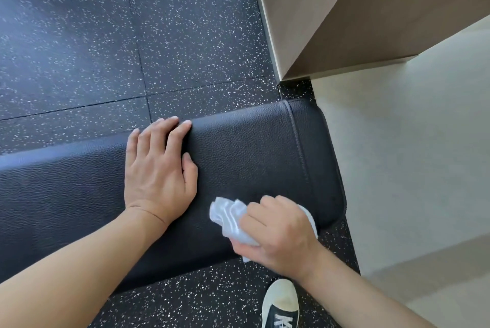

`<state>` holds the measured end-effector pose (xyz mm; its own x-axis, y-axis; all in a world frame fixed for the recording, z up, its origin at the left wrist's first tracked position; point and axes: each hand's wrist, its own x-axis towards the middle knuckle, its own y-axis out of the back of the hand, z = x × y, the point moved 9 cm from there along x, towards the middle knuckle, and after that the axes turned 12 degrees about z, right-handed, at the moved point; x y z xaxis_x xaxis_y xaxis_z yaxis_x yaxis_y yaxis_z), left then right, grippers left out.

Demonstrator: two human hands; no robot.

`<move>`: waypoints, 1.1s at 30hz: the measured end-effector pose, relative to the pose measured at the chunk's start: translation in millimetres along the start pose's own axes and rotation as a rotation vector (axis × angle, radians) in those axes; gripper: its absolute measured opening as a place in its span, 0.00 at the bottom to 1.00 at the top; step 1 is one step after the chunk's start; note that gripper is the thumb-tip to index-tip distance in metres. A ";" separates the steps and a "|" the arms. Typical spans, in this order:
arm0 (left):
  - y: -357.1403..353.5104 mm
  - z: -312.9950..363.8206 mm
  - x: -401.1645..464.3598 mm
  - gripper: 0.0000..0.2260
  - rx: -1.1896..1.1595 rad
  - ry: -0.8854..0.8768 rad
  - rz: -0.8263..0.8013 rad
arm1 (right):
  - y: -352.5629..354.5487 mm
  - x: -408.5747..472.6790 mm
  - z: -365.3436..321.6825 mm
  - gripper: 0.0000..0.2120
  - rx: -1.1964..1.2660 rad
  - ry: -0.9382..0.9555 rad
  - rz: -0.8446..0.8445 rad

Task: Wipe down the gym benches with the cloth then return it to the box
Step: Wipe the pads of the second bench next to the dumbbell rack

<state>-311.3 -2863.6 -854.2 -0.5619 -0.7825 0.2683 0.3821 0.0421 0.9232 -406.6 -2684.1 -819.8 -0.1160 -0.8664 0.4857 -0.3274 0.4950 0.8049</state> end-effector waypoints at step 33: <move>2.1 4.7 1.3 0.25 0.027 0.048 -0.066 | 45.3 3.6 134.6 0.12 -0.291 -0.312 0.199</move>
<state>-314.7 -2861.6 -850.6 -0.5493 -0.8128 0.1938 0.3255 0.0055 0.9455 -548.1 -2673.6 -827.5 -0.4407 -0.7089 0.5507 0.0009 0.6131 0.7900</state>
